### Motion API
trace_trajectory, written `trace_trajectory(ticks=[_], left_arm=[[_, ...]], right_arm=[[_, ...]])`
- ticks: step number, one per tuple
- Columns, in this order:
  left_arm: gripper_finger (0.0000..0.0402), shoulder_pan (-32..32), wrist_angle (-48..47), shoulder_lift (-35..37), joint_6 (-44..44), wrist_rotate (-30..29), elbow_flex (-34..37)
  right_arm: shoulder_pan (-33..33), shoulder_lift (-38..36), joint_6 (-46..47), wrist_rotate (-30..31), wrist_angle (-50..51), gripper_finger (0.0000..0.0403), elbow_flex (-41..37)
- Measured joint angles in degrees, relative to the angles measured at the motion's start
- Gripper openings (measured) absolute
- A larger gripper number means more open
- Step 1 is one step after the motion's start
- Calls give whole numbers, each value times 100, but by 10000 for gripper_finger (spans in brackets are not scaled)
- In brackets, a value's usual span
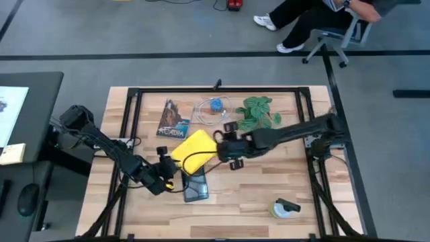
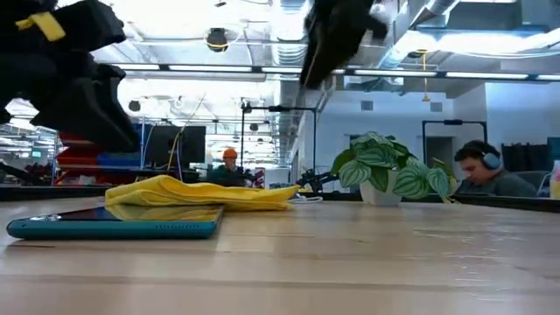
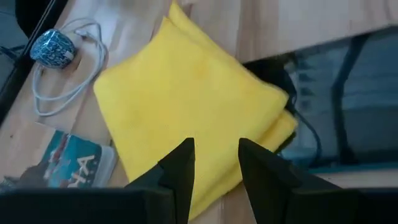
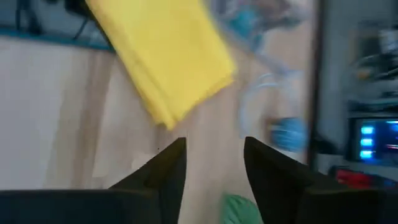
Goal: Clean tablet
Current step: Spray the front of the tablet using the cleaning bottle
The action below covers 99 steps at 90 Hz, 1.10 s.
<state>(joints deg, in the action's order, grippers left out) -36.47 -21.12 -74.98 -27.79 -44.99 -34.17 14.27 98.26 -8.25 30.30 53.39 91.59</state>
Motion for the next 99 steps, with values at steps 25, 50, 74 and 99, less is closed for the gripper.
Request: trace_trajectory(ticks=[25,50,74,99], left_arm=[[107,0,161,0,306,1,0],[107,-2,290,0,-43,176,0],[107,11,-226,0,-852,240,0],[107,-131,-1881,0,-3615,271,0]], right_arm=[[703,-1358,1612,-986,-328,114,4],[1144,-905,1851,-1122,-1063,114,8],[657,1339,796,-1600,-2937,114,42],[-122,2875,1244,-2546,-3437,113,434]])
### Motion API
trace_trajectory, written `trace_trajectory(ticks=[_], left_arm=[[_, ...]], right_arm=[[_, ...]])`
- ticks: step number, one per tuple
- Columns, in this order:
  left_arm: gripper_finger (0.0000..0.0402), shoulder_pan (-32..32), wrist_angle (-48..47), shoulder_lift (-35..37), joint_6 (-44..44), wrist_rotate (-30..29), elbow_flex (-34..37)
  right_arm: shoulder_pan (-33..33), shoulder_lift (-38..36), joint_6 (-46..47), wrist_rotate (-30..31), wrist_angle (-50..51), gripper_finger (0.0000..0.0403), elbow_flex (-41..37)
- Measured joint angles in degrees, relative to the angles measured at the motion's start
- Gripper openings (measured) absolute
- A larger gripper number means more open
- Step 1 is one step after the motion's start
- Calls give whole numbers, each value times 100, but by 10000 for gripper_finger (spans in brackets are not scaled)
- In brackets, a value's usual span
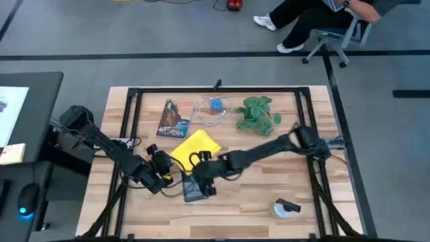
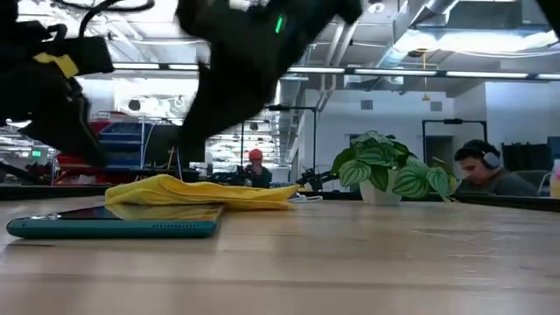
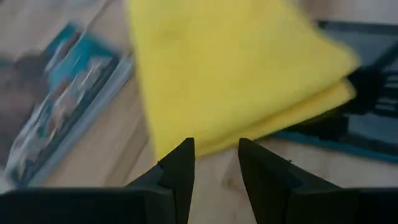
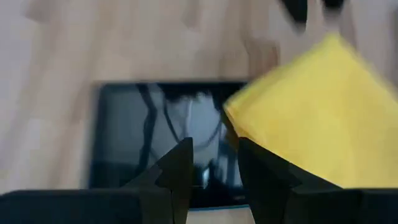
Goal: Clean tablet
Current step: Spray the front of the tablet using the cleaning bottle
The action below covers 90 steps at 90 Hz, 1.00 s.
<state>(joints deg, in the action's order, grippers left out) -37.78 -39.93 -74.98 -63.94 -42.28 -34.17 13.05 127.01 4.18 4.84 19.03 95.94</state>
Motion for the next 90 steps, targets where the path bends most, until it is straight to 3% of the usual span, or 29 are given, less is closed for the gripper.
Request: trace_trajectory(ticks=[15,33,50,59,79,90], left_arm=[[107,-127,192,0,-339,-4,0],[107,-157,948,-13,-7,-78,0],[107,-146,1553,-13,526,-424,0],[107,-42,1759,-13,794,-575,0],[99,790,1544,-13,1189,-323,-2],[77,1389,1690,-13,1476,536,86]], right_arm=[[11,283,375,-443,271,105,15],[232,43,863,-374,1731,86,25],[522,-221,1756,512,4107,71,-4],[640,-327,2142,1097,4745,70,-4],[723,-401,2212,1252,4273,70,-45],[721,-403,2238,1254,4237,70,-183]])
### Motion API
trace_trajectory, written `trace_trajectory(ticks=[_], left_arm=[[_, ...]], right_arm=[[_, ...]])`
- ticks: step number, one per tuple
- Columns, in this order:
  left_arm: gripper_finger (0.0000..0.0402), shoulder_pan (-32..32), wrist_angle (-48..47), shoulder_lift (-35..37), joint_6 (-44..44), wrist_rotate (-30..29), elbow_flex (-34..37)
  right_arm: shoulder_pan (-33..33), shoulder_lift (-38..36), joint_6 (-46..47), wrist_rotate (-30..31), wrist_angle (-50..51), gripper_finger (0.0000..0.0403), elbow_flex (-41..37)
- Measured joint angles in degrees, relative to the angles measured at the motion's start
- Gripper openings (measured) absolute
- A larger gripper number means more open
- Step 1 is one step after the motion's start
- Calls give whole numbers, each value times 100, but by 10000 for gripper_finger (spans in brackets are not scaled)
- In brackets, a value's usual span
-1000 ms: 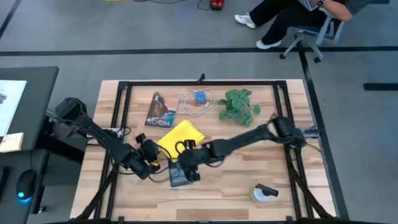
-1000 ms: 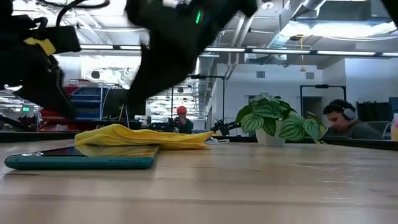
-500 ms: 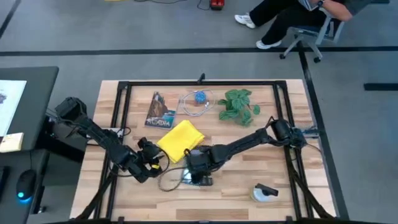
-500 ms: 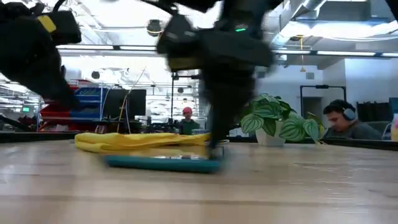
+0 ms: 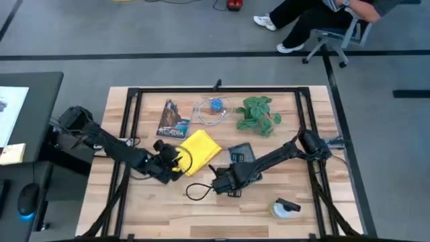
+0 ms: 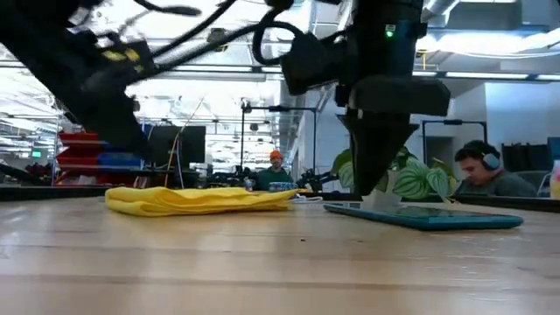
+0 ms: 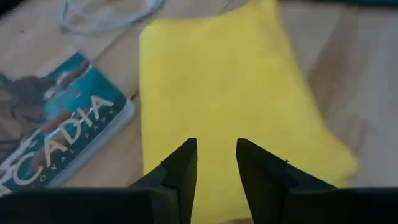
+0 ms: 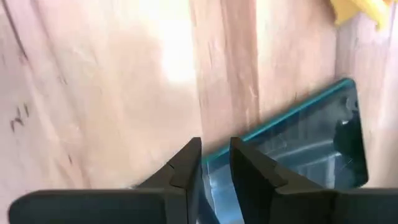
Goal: Clean tablet
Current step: Spray the front of the tablet using the cleaning bottle
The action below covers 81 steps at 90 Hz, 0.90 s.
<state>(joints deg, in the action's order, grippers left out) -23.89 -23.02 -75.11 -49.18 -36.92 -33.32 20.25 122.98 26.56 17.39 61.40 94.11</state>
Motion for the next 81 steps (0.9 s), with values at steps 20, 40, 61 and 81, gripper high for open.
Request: trace_trajectory(ticks=[20,40,61,81], left_arm=[[37,256,715,0,-326,1564,503],[11,-329,2465,0,-1139,2169,758],[0,-618,3787,47,-105,1842,606],[0,89,1221,-40,-227,610,507]], right_arm=[[129,-229,410,78,334,70,-499],[413,-1109,1082,293,327,70,-1279],[533,-2038,1419,546,-956,70,-2242],[268,-2149,1111,464,-2524,70,-2928]])
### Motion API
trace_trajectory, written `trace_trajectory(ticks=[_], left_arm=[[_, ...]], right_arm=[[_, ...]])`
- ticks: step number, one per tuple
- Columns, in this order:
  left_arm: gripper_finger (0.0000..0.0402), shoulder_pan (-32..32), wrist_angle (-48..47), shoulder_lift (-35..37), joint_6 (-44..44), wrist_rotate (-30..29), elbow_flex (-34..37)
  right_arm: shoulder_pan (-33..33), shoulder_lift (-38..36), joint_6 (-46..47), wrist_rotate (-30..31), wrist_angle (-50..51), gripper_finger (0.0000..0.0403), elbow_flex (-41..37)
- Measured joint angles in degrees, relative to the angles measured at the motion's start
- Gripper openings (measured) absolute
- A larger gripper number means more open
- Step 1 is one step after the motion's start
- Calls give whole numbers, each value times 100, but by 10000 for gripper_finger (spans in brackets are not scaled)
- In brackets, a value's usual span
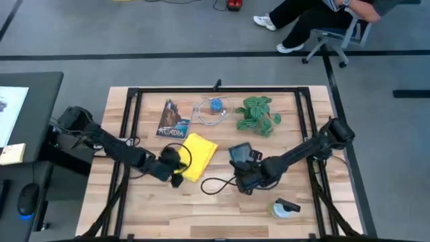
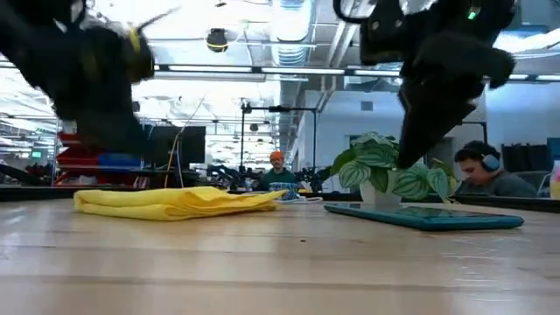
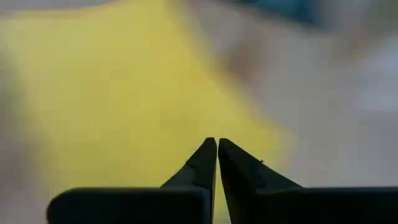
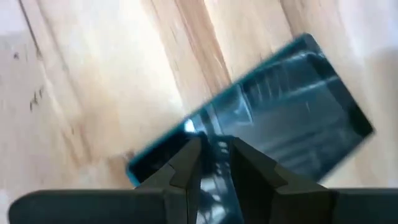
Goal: Clean tablet
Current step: Spray the front of the tablet using the cleaning bottle
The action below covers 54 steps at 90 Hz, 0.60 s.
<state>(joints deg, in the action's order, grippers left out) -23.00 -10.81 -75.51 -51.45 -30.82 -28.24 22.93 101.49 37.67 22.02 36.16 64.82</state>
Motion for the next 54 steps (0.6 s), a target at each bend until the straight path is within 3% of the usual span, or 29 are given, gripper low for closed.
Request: trace_trajectory(ticks=[14,40,54], left_arm=[[0,307,182,-434,75,797,108],[0,-324,2544,-1602,-474,1403,-29],[0,-687,2189,-1669,-478,1707,-535]], right_arm=[[-190,50,31,-414,-129,70,-264],[76,48,356,-603,273,70,-326],[294,48,667,-601,646,70,-326]])
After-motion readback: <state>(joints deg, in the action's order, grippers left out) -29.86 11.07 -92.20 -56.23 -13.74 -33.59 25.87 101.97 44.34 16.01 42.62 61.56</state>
